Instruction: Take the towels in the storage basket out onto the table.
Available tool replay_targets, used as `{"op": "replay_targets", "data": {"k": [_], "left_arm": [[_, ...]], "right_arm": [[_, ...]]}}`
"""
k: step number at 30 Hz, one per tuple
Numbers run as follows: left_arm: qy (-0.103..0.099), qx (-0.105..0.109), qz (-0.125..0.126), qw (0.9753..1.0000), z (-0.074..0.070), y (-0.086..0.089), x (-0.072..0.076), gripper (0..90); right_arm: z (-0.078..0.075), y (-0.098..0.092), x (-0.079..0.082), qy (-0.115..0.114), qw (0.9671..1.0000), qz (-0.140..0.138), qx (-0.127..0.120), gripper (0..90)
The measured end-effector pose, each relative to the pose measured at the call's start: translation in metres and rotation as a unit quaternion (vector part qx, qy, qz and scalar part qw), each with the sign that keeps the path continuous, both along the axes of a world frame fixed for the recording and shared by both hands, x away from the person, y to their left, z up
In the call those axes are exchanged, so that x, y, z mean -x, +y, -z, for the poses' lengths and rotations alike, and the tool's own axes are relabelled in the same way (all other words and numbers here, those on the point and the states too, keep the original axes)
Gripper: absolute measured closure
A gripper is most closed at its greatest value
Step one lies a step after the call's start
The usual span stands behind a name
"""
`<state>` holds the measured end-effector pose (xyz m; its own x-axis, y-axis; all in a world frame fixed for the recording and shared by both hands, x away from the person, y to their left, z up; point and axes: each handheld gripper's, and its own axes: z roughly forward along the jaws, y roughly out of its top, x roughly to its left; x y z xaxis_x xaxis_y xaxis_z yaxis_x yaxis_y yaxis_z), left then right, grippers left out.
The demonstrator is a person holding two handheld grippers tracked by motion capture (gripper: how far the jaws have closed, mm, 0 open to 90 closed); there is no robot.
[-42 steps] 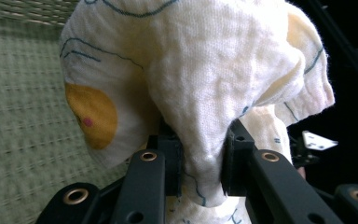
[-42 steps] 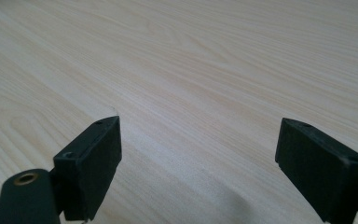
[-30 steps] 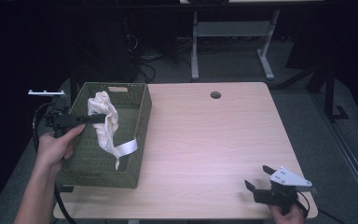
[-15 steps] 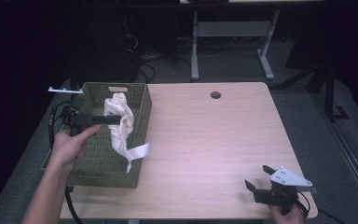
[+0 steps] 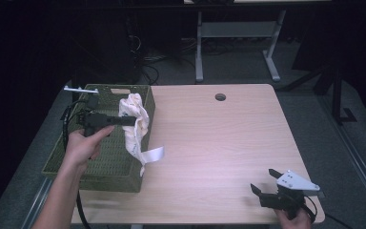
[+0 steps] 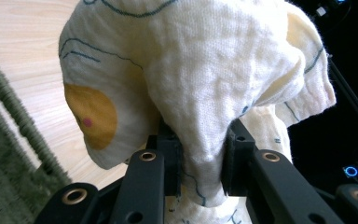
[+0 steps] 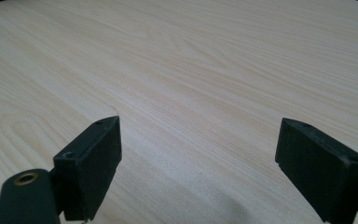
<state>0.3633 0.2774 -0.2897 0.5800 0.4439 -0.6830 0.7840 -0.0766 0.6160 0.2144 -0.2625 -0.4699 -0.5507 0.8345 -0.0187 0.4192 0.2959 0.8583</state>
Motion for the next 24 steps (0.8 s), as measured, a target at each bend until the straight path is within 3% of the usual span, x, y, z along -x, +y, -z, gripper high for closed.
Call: {"op": "replay_targets", "data": {"k": [24], "left_arm": [[0.000, 0.007, 0.037, 0.9993, -0.002, -0.049, -0.010, 72.6]], "right_arm": [[-0.001, -0.001, 0.000, 0.000, 1.0000, 0.000, -0.007, 13.9]]}}
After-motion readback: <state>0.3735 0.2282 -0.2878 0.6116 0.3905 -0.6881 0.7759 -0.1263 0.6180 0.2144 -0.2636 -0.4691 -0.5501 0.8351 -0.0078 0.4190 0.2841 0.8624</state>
